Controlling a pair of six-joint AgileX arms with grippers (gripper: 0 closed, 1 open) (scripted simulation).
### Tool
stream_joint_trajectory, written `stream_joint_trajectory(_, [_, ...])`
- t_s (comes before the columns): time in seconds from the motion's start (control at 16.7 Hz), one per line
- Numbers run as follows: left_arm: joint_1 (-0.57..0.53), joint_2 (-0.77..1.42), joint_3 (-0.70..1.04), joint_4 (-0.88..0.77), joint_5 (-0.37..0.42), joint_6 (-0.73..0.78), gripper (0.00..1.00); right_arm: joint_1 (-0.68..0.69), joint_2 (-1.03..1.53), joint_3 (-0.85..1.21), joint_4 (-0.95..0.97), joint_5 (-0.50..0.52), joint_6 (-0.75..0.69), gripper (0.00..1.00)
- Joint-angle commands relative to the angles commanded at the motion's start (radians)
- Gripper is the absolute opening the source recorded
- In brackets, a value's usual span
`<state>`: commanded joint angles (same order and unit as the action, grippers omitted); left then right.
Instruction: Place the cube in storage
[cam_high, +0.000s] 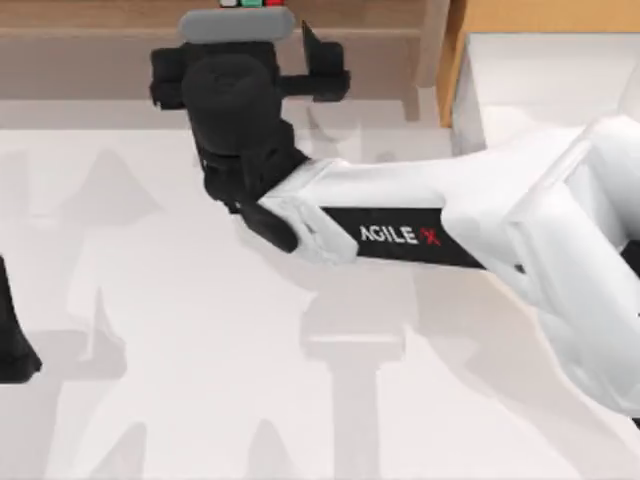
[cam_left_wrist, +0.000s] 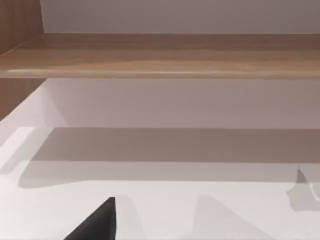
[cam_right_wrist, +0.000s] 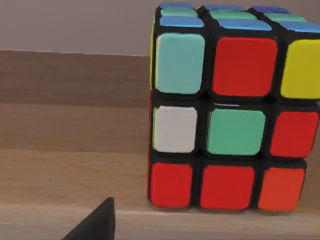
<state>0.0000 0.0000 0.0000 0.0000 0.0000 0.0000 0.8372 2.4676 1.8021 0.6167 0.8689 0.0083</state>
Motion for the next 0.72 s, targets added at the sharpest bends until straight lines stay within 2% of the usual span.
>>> stream_joint_trajectory(0.48, [0.000, 0.000, 0.000, 0.000, 0.000, 0.000, 1.00, -0.005, 0.016, 0.031, 0.020, 0.004, 0.006, 1.00])
stream_joint_trajectory(0.72, [0.000, 0.000, 0.000, 0.000, 0.000, 0.000, 1.00, -0.024, 0.074, 0.136, -0.026, -0.017, 0.005, 1.00])
